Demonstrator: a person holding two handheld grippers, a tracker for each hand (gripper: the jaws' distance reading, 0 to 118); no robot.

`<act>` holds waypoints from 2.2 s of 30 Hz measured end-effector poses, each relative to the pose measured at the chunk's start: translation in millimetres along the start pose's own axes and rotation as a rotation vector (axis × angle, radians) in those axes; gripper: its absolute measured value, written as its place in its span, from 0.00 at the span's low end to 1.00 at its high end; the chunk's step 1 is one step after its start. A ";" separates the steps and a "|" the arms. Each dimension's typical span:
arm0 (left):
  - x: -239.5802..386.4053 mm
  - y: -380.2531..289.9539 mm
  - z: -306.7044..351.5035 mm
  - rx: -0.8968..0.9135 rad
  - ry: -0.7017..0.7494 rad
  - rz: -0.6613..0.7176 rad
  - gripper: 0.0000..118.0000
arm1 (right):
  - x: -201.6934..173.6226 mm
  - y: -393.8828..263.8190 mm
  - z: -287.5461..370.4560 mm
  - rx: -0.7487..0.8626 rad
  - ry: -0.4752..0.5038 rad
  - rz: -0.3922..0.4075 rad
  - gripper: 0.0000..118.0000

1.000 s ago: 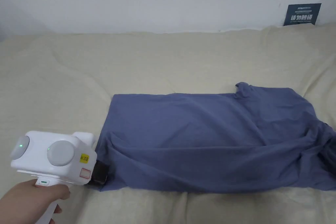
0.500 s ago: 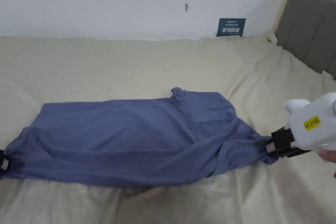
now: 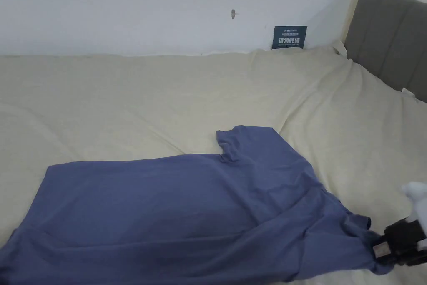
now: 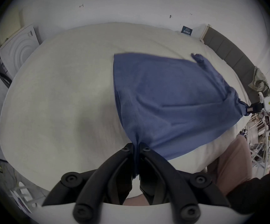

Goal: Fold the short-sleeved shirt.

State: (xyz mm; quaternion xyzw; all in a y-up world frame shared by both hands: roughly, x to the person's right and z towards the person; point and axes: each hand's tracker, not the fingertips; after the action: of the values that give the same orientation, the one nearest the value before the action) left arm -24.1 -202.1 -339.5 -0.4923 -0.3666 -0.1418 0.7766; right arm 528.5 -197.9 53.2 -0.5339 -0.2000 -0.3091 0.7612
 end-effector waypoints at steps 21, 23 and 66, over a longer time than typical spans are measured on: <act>49.8 -20.6 99.6 0.536 -0.062 0.134 0.21 | -123.2 -69.1 84.1 0.709 0.023 0.258 0.00; 70.5 -25.7 95.8 0.586 0.018 0.092 0.00 | -151.4 -75.7 82.7 0.747 0.015 0.271 0.00; 14.3 246.7 -140.4 -0.028 0.084 -0.147 0.05 | -134.3 84.5 11.7 0.602 0.175 0.181 0.00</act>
State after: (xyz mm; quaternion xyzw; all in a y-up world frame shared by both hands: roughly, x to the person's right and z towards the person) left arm 189.5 -204.9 -527.0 -0.4684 -0.3667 -0.2239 0.7720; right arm 488.7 -132.3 -86.2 -0.2721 -0.1681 -0.2119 0.9235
